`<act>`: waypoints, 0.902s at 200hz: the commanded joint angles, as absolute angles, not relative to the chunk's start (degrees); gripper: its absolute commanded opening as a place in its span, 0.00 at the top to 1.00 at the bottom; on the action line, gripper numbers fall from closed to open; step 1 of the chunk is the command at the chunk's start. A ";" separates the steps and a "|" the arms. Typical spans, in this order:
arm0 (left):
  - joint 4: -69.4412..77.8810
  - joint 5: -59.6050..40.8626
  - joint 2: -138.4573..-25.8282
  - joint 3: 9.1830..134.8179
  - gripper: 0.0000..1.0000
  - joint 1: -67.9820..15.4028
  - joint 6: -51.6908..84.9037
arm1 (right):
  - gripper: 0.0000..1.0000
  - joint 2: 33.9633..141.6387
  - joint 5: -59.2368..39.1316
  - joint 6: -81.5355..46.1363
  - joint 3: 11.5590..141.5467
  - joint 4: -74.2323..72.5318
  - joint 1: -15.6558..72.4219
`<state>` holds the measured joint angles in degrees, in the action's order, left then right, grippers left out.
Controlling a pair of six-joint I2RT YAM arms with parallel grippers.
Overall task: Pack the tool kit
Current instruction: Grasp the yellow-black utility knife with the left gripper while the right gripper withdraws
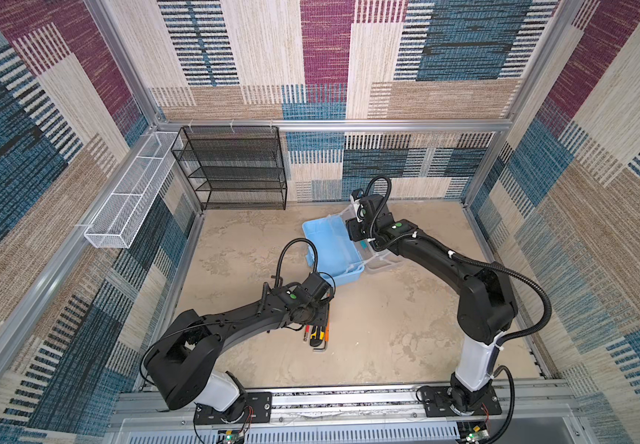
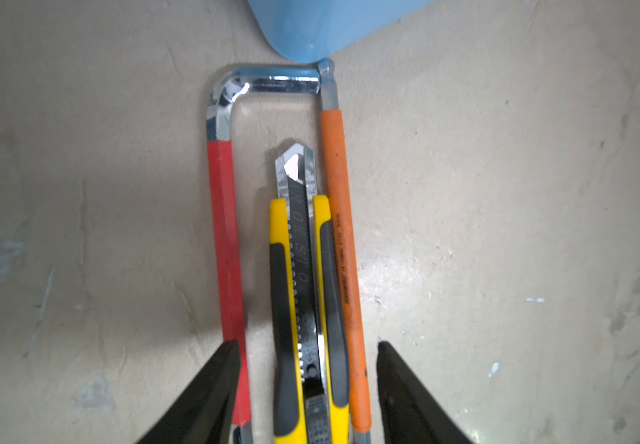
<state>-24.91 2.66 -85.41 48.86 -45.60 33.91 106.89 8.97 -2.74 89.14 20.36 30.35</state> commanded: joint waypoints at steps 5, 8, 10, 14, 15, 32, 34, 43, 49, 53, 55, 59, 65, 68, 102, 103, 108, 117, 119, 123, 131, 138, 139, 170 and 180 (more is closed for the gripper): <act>-26.58 3.07 -86.79 50.15 0.40 -46.46 33.91 | 0.36 105.34 9.57 -3.06 87.18 17.54 30.42; -26.60 3.06 -86.94 50.23 0.40 -46.53 33.81 | 0.35 105.17 9.62 -3.12 86.89 17.49 30.43; -26.67 3.12 -87.10 50.26 0.40 -46.61 33.83 | 0.35 105.02 9.66 -3.13 86.70 17.31 30.35; -26.87 3.23 -87.35 50.35 0.40 -46.73 33.90 | 0.35 104.83 9.67 -3.07 86.31 17.19 30.36; -26.88 3.24 -87.40 50.36 0.41 -46.79 33.91 | 0.35 104.75 9.71 -3.03 86.22 17.12 30.34; -27.98 4.24 -88.50 50.84 0.41 -46.97 34.23 | 0.35 103.68 10.30 -2.95 84.98 16.49 30.32; -28.02 4.27 -88.61 50.86 0.41 -46.99 34.24 | 0.35 103.53 10.40 -2.91 84.83 16.49 30.32; -28.13 4.23 -89.00 50.81 0.42 -46.98 34.18 | 0.34 103.00 10.68 -2.78 84.28 16.20 30.32; -28.09 4.18 -89.18 50.84 0.43 -46.98 34.28 | 0.34 102.62 10.88 -2.60 83.89 16.02 30.32; -28.08 4.14 -89.33 50.80 0.44 -46.95 34.26 | 0.34 102.40 10.97 -2.56 83.59 16.00 30.32; -28.05 4.13 -89.42 50.89 0.45 -46.94 34.23 | 0.33 102.33 11.05 -2.55 83.52 15.86 30.26; -28.06 4.09 -89.54 50.89 0.46 -46.94 34.27 | 0.33 102.16 11.15 -2.51 83.29 15.81 30.24; -28.10 4.13 -89.87 50.89 0.48 -47.04 34.21 | 0.33 101.91 11.31 -2.54 83.00 15.74 30.24; -28.07 4.13 -89.98 50.95 0.49 -47.05 34.20 | 0.33 101.81 11.41 -2.49 82.87 15.73 30.17; -28.56 4.94 -91.04 50.74 0.51 -47.07 34.89 | 0.33 100.90 11.95 -2.64 81.58 15.59 29.97; -28.56 4.98 -91.05 50.72 0.51 -47.05 34.89 | 0.33 100.90 11.95 -2.64 81.48 15.57 29.97; -28.57 5.03 -91.14 50.71 0.51 -47.09 34.92 | 0.32 100.79 11.99 -2.76 81.39 15.59 29.97; -28.56 5.25 -91.52 50.80 0.51 -47.04 34.88 | 0.33 100.68 12.00 -2.76 81.23 15.51 29.92; -28.56 5.33 -91.59 50.84 0.51 -47.00 34.85 | 0.33 100.62 12.01 -2.78 81.13 15.48 29.89; -28.56 5.40 -91.69 50.93 0.51 -46.97 34.81 | 0.33 100.58 12.00 -2.82 81.12 15.52 29.88; -28.56 5.59 -92.15 51.06 0.51 -47.07 34.74 | 0.33 100.62 12.05 -2.86 81.07 15.63 29.88; -28.66 5.70 -92.49 51.16 0.51 -47.03 34.82 | 0.33 100.63 12.21 -2.90 81.04 15.64 29.88; -28.61 5.71 -92.56 51.20 0.51 -46.98 34.81 | 0.33 100.63 12.22 -2.90 81.04 15.64 29.88; -29.24 6.63 -93.85 51.34 0.51 -47.09 35.16 | 0.32 100.28 12.64 -3.04 80.78 15.71 29.79; -29.56 6.97 -93.96 51.41 0.51 -46.95 35.19 | 0.32 100.12 12.81 -3.01 80.68 15.72 29.79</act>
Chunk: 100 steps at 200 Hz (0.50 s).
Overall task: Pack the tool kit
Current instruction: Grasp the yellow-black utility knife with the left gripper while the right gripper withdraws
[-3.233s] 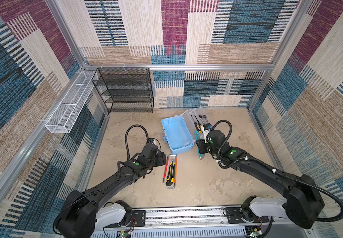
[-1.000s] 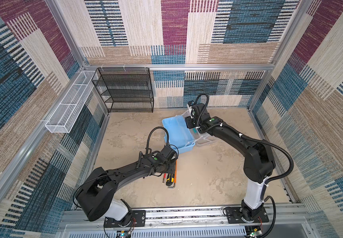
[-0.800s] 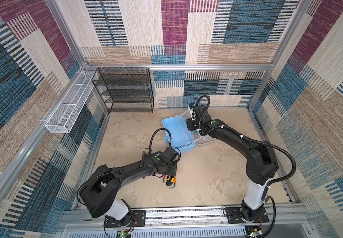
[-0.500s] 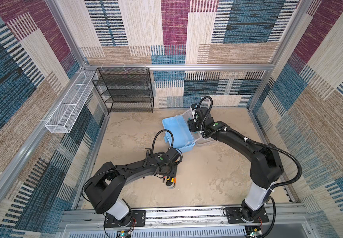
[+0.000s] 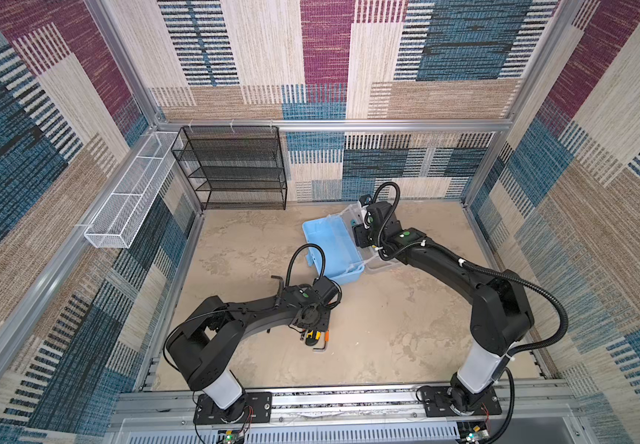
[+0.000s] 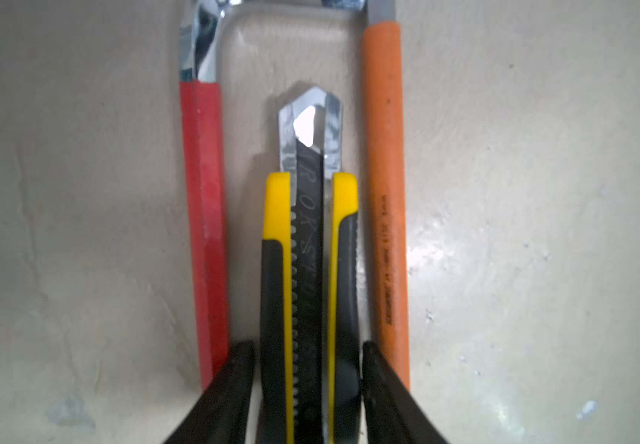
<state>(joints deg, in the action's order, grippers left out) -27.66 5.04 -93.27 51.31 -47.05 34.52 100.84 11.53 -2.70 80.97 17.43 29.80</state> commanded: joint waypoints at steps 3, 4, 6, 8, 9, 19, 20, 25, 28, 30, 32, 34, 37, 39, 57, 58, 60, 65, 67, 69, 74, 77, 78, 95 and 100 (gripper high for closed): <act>-29.71 7.06 -94.02 51.31 0.52 -46.99 35.16 | 0.32 100.11 12.83 -2.99 80.62 15.73 29.73; -29.71 7.09 -94.03 51.27 0.52 -46.96 35.16 | 0.32 100.11 12.87 -2.99 80.56 15.73 29.72; -29.73 7.18 -93.97 51.25 0.52 -46.94 35.09 | 0.32 100.04 12.91 -2.99 80.59 15.69 29.75; -29.65 7.27 -93.96 51.29 0.52 -46.94 35.07 | 0.32 100.03 12.92 -3.01 80.59 15.72 29.72; -29.72 7.32 -93.96 51.26 0.52 -46.93 35.07 | 0.32 100.02 12.92 -3.00 80.55 15.77 29.71; -30.12 7.63 -93.97 51.20 0.52 -46.95 35.07 | 0.32 99.84 13.00 -3.03 80.40 15.73 29.71; -30.13 7.68 -93.96 51.17 0.52 -46.99 35.07 | 0.32 99.84 13.05 -3.05 80.32 15.73 29.71; -30.32 7.87 -93.96 51.07 0.53 -47.00 35.02 | 0.32 99.79 13.06 -3.06 80.26 15.75 29.72; -30.40 7.98 -93.96 51.07 0.53 -46.97 35.00 | 0.32 99.76 13.06 -3.15 80.19 15.67 29.71; -30.41 8.04 -93.96 51.11 0.53 -46.94 34.98 | 0.32 99.76 13.09 -3.09 80.16 15.69 29.71; -30.48 8.07 -93.91 51.14 0.53 -46.94 34.98 | 0.32 99.71 13.16 -3.10 80.09 15.66 29.71; -30.56 8.15 -93.90 51.15 0.53 -46.96 34.98 | 0.32 99.68 13.13 -3.21 80.07 15.71 29.71; -30.64 8.15 -93.95 51.15 0.53 -46.96 34.94 | 0.32 99.63 13.18 -3.23 80.00 15.65 29.71; -30.69 8.17 -93.89 51.22 0.53 -46.96 34.90 | 0.32 99.59 13.16 -3.18 79.99 15.71 29.71; -30.60 8.24 -93.95 51.16 0.52 -46.98 34.76 | 0.31 99.17 13.03 -3.42 79.61 15.39 29.70; -30.64 8.25 -94.00 51.16 0.52 -47.00 34.74 | 0.31 99.20 13.06 -3.47 79.62 15.34 29.66; -30.67 8.24 -93.99 51.18 0.52 -46.97 34.66 | 0.31 99.18 13.07 -3.44 79.56 15.33 29.63; -30.76 8.14 -94.07 51.22 0.51 -46.95 34.70 | 0.31 99.06 13.08 -3.50 79.48 15.23 29.63; -30.76 8.10 -94.12 51.24 0.51 -46.94 34.65 | 0.31 98.99 13.09 -3.51 79.39 15.19 29.62; -30.76 8.09 -94.11 51.24 0.51 -46.93 34.70 | 0.31 98.97 13.03 -3.51 79.33 15.11 29.62; -30.77 8.09 -94.13 51.26 0.51 -46.94 34.66 | 0.31 98.74 13.01 -3.69 79.16 14.96 29.54; -30.84 8.13 -94.13 51.24 0.51 -47.01 34.67 | 0.31 98.64 12.93 -3.69 79.06 14.82 29.53; -30.84 8.11 -94.13 51.20 0.51 -46.97 34.65 | 0.30 98.58 12.93 -3.78 79.04 14.79 29.49; -30.85 7.76 -94.12 51.25 0.52 -46.94 34.58 | 0.29 97.80 12.32 -4.28 78.06 13.80 29.14; -30.85 7.69 -94.13 51.26 0.53 -46.97 34.58 | 0.28 97.50 12.22 -4.31 77.80 13.49 29.05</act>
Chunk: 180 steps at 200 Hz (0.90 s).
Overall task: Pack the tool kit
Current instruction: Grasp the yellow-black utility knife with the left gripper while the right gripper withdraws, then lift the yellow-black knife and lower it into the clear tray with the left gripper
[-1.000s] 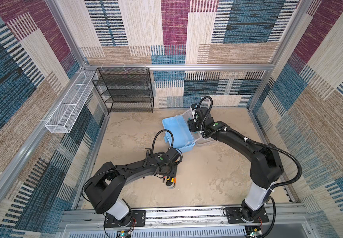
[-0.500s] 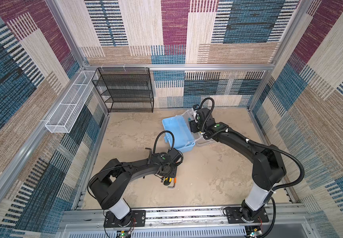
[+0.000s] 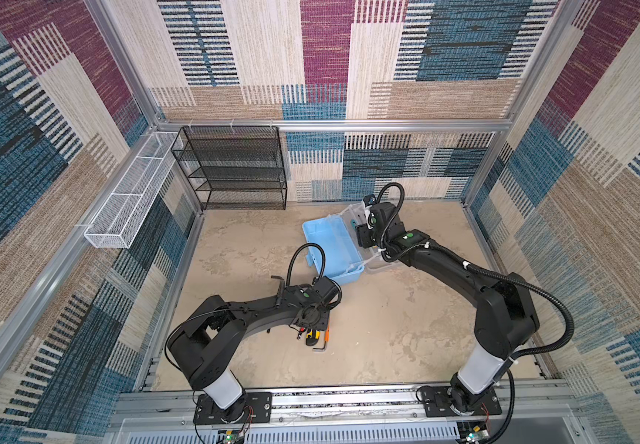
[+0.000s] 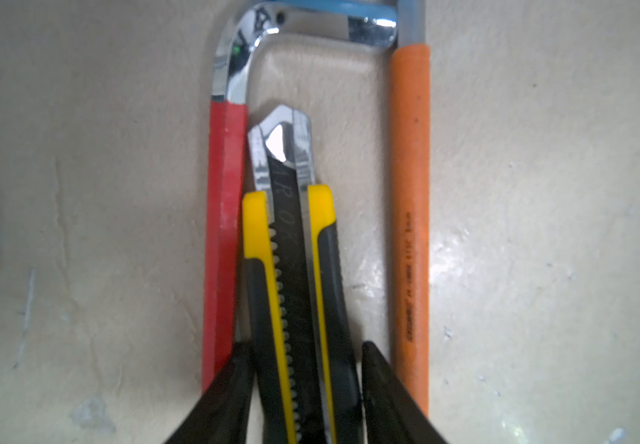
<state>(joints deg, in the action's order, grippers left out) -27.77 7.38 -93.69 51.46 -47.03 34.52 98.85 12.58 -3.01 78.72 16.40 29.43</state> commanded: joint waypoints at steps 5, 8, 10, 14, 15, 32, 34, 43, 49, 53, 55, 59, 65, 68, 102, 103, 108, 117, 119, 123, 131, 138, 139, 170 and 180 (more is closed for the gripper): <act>-30.85 7.54 -94.11 51.25 0.53 -46.97 34.54 | 0.28 97.24 12.13 -4.39 77.50 13.26 28.99; -30.85 7.52 -94.08 51.26 0.54 -46.99 34.53 | 0.28 97.07 12.13 -4.44 77.37 13.18 28.93; -30.85 7.42 -94.12 51.18 0.55 -46.95 34.49 | 0.27 97.00 12.13 -4.49 77.24 13.05 28.85; -30.84 7.31 -94.09 51.24 0.56 -47.01 34.51 | 0.27 96.74 12.13 -4.55 77.02 12.88 28.76; -30.84 7.26 -94.11 51.24 0.56 -46.97 34.48 | 0.27 96.67 12.04 -4.52 76.96 12.86 28.75; -30.83 7.02 -94.02 51.24 0.66 -46.96 34.55 | 0.27 95.86 12.06 -4.48 76.02 12.33 28.34; -30.84 7.03 -93.97 51.22 0.67 -46.94 34.61 | 0.27 95.77 12.05 -4.53 75.91 12.27 28.24; -30.85 7.03 -93.79 51.24 0.71 -46.96 34.70 | 0.27 95.24 11.96 -4.62 75.36 11.82 27.96; -30.87 7.03 -93.62 51.29 0.72 -46.96 34.76 | 0.27 94.86 11.87 -4.66 74.93 11.64 27.67; -30.89 7.01 -93.59 51.25 0.73 -47.00 34.88 | 0.27 94.64 11.80 -4.74 74.58 11.45 27.47; -30.86 7.03 -93.53 51.24 0.73 -47.02 34.89 | 0.27 94.48 11.72 -4.74 74.43 11.32 27.37; -30.85 6.95 -93.40 51.36 0.74 -46.98 34.82 | 0.26 94.23 11.63 -4.83 74.09 11.16 27.18; -30.85 6.96 -93.26 51.34 0.75 -46.96 34.96 | 0.26 93.82 11.45 -4.96 73.61 10.86 26.78; -30.85 6.93 -93.15 51.40 0.75 -46.99 34.99 | 0.26 93.58 11.42 -5.00 73.31 10.70 26.65; -30.73 6.88 -91.80 51.23 0.82 -46.94 36.35 | 0.26 91.14 11.97 -5.36 70.11 8.87 25.23; -30.70 6.87 -91.73 51.19 0.82 -46.94 36.46 | 0.26 91.05 12.00 -5.36 69.99 8.78 25.23; -30.42 6.81 -91.28 51.05 0.83 -46.94 36.64 | 0.26 90.67 12.19 -5.38 69.36 8.38 25.12; -29.87 6.77 -90.52 50.77 0.85 -46.95 36.98 | 0.26 89.93 12.30 -5.37 68.19 7.64 24.83; -29.77 6.77 -90.35 50.73 0.85 -46.98 37.08 | 0.26 89.74 12.26 -5.36 67.96 7.40 24.80; -29.66 6.81 -90.01 50.72 0.86 -46.98 37.18 | 0.26 89.36 12.30 -5.37 67.47 7.09 24.66; -29.57 7.18 -89.29 50.79 0.88 -47.00 37.53 | 0.26 88.83 12.19 -5.36 66.58 6.44 24.33; -29.73 7.63 -88.68 50.98 0.89 -46.96 37.80 | 0.25 88.26 12.06 -5.44 65.86 5.87 24.10; -29.76 7.68 -88.64 51.06 0.89 -46.95 37.80 | 0.25 88.16 12.01 -5.44 65.71 5.75 24.05; -31.14 8.97 -86.27 52.64 0.92 -47.02 38.68 | 0.24 85.52 9.83 -6.13 62.21 2.84 22.01; -31.36 9.30 -85.45 53.16 0.92 -46.90 39.01 | 0.24 84.61 9.03 -6.50 61.10 1.87 21.18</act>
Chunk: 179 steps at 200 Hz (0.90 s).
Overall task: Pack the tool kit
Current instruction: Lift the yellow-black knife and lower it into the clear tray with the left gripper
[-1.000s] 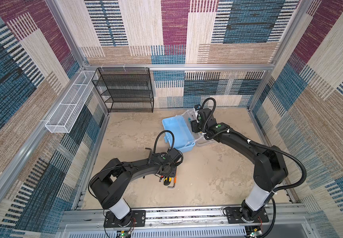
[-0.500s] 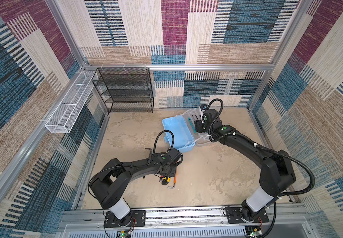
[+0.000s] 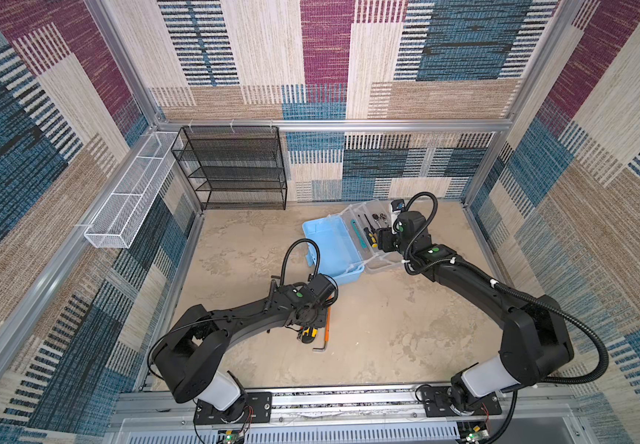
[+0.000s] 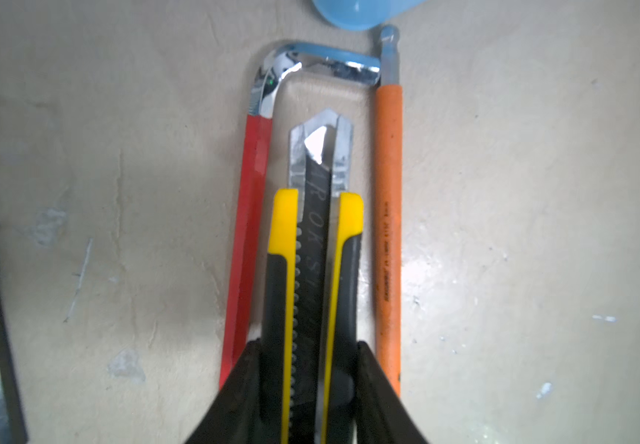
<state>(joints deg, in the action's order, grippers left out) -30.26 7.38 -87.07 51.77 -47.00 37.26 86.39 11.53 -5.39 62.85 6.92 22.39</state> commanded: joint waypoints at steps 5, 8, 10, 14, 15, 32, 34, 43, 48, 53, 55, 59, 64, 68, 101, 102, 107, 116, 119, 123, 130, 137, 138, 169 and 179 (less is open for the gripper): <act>-31.46 9.44 -84.83 53.43 0.92 -46.92 39.15 | 0.24 84.16 8.57 -6.65 60.52 1.48 20.76; -31.46 9.68 -84.61 53.60 0.92 -46.93 39.26 | 0.24 83.86 8.28 -6.75 60.13 1.26 20.48; -31.46 9.80 -84.32 53.65 0.92 -46.89 39.32 | 0.24 83.68 8.16 -6.81 59.88 1.13 20.35; -31.34 10.06 -83.95 53.78 0.92 -46.85 39.44 | 0.24 83.30 7.84 -6.85 59.46 0.83 20.04; -31.32 10.13 -83.81 53.78 0.92 -46.85 39.45 | 0.24 83.22 7.79 -6.81 59.31 0.72 19.99; -29.34 10.55 -82.19 54.03 0.92 -46.34 39.60 | 0.23 81.97 6.93 -7.05 57.39 -0.38 18.92; -29.00 10.51 -82.05 54.03 0.92 -46.24 39.63 | 0.23 81.82 6.83 -7.04 57.19 -0.45 18.79; -27.31 9.63 -81.38 53.97 0.93 -45.71 39.64 | 0.23 81.20 6.53 -7.27 56.34 -0.82 18.35; -26.28 9.10 -81.08 53.97 0.93 -45.43 39.76 | 0.22 80.82 6.39 -7.49 55.82 -1.12 18.01; -25.31 8.80 -80.85 54.01 0.93 -45.13 39.85 | 0.22 80.43 6.29 -7.71 55.20 -1.39 17.80; -24.78 8.68 -80.72 54.09 0.93 -44.94 39.93 | 0.22 80.31 6.21 -7.84 54.96 -1.56 17.63; -23.77 8.55 -80.60 54.14 0.93 -44.77 39.92 | 0.21 79.94 6.04 -8.09 54.38 -1.98 17.35; -22.54 8.17 -80.58 54.21 0.93 -44.45 40.03 | 0.21 79.44 5.79 -8.40 53.67 -2.44 16.98; -21.51 7.85 -80.58 54.37 0.93 -44.12 40.01 | 0.20 79.18 5.48 -8.66 53.18 -2.75 16.68; -15.24 3.38 -84.19 60.11 0.94 -40.90 38.82 | 0.20 77.63 4.13 -9.84 50.28 -3.39 14.82; -15.13 3.27 -84.37 60.42 0.94 -40.80 38.75 | 0.20 77.62 4.13 -9.89 50.19 -3.37 14.75; -14.68 2.46 -85.49 61.91 0.94 -40.42 38.42 | 0.19 77.41 4.05 -9.93 49.82 -3.35 14.64; -14.17 0.80 -87.66 64.94 0.95 -39.60 37.97 | 0.18 76.97 3.83 -10.01 49.19 -3.39 14.32; -14.01 0.19 -88.49 65.94 0.95 -39.37 37.80 | 0.17 76.79 3.81 -10.06 48.93 -3.48 14.33; -13.90 -0.61 -89.56 67.28 0.95 -39.02 37.71 | 0.16 76.50 3.78 -10.05 48.56 -3.55 14.23; -13.75 -1.87 -91.40 69.70 0.95 -38.45 37.55 | 0.14 75.95 3.82 -10.06 47.91 -3.67 14.14; -13.56 -3.25 -93.18 71.88 0.96 -37.88 37.46 | 0.12 75.25 3.82 -10.02 47.22 -3.91 13.97; -13.55 -3.42 -93.48 72.19 0.96 -37.79 37.49 | 0.12 75.20 3.71 -9.98 47.12 -3.93 13.93; -12.95 -9.22 -101.14 80.93 0.97 -35.31 38.52 | 0.07 72.85 2.70 -9.15 44.56 -4.11 13.48; -12.52 -10.87 -103.44 83.22 0.97 -34.86 39.25 | 0.06 72.30 3.05 -9.05 43.97 -3.87 13.35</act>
<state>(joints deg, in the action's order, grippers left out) -15.59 -4.71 -99.61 78.81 -35.86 38.59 73.52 3.70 -9.15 45.01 -1.65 13.47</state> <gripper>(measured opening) 0.372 0.931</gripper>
